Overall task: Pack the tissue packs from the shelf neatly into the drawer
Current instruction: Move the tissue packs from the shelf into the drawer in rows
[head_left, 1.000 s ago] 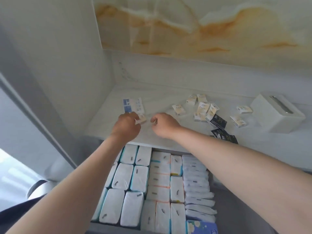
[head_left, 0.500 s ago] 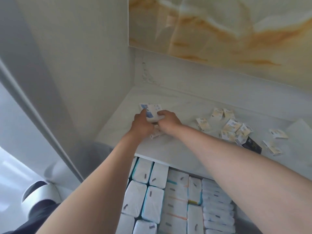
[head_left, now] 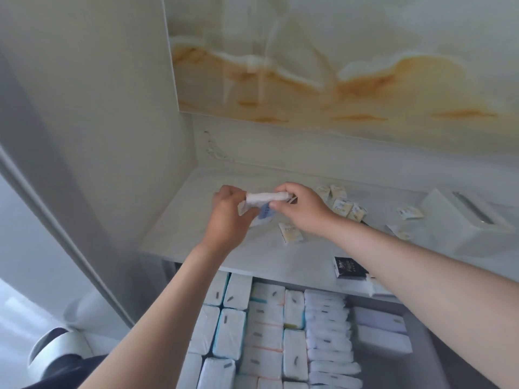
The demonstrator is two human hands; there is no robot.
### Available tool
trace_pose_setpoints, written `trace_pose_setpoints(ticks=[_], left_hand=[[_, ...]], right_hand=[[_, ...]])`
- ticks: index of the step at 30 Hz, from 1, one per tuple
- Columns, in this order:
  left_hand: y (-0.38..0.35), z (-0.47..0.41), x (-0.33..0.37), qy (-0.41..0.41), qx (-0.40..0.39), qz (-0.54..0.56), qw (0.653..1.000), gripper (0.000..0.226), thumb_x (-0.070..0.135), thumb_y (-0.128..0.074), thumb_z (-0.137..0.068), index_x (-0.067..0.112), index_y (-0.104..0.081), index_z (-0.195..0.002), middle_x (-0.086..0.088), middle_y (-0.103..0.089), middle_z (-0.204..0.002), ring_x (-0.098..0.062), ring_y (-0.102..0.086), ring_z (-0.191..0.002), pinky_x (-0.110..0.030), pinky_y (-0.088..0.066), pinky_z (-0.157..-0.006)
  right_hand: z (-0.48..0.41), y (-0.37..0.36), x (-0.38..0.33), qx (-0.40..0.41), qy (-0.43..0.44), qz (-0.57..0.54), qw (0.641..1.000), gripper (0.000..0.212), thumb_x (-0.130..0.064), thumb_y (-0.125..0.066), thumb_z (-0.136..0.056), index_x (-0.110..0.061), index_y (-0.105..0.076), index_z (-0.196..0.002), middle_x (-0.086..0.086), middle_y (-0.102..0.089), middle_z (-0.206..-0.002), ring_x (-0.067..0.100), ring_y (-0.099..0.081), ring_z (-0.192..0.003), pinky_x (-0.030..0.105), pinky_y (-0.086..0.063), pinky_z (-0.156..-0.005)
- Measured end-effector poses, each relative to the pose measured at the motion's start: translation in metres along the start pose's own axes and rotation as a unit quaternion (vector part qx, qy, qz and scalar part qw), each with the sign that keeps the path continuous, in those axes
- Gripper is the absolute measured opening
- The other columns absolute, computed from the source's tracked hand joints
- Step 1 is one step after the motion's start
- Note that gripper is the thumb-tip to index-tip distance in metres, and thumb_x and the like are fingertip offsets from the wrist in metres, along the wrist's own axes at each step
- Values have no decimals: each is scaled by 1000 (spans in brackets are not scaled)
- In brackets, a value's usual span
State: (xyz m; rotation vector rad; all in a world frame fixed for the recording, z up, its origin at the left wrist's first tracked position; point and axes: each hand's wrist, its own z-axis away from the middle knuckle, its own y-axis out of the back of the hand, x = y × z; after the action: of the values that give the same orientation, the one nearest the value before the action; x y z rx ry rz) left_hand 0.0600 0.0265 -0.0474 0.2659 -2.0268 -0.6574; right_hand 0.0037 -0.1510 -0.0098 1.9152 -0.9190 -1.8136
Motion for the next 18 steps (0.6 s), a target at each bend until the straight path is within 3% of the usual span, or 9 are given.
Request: trace_pose_setpoints(ticks=[2,4,7,9,12,15,18], left_hand=[[1,12,25,-17,-29,16,999,7,16,-72,-87,20,-66,-87,6,-51,-91,-11,-48,-87,-14,-32,-69],[0,25,48,-20,-69,33,997,28,17,-68,-89,26,-53,-68,10,-47,-66,-4,-43,-61,-14,-31,-54],[-10,47,73,-3,-118,53,992,33,22,-68,-89,23,-51,-61,11,-47,-50,-6,-37,-46,-18,-27,-45],[-24,67,82,20,-162,88,983,26,27,-68,-89,24,-58,-65,14,-54,-54,-3,-38,-46,-17,-28,-46],[-50,101,85,54,-227,77,969,26,32,-69,-88,14,-58,-72,1,-57,-63,-8,-43,-52,-23,-34,-52],[-67,131,77,69,-311,51,946,12,22,-68,-84,14,-60,-88,3,-64,-77,-9,-53,-64,-26,-46,-62],[-76,160,68,75,-393,15,916,42,14,-64,-78,27,-54,-117,10,-64,-105,-10,-62,-90,-24,-54,-77]], right_hand=[[21,17,2,-1,2,0,1000,8,-27,-69,-91,-20,-69,-95,5,-66,-98,18,-61,-86,27,-43,-71],[43,32,7,-11,-16,-12,1000,8,-29,-68,-93,-21,-69,-96,2,-65,-97,12,-61,-82,21,-42,-66],[79,45,23,-54,-52,-36,997,13,-30,-69,-92,-21,-68,-103,-9,-68,-96,3,-61,-84,20,-43,-72],[104,52,35,-81,-74,-11,994,22,-28,-74,-87,-21,-68,-107,-11,-68,-100,2,-61,-88,21,-43,-76],[138,59,49,-149,-98,59,982,13,-23,-78,-81,-22,-66,-85,-6,-64,-78,8,-57,-69,28,-43,-64],[164,60,63,-196,-124,131,964,23,-23,-78,-82,-8,-62,-86,3,-56,-76,16,-54,-65,31,-46,-57],[186,60,77,-229,-167,112,953,18,-16,-71,-86,-13,-54,-84,4,-54,-80,21,-62,-63,40,-57,-64]])
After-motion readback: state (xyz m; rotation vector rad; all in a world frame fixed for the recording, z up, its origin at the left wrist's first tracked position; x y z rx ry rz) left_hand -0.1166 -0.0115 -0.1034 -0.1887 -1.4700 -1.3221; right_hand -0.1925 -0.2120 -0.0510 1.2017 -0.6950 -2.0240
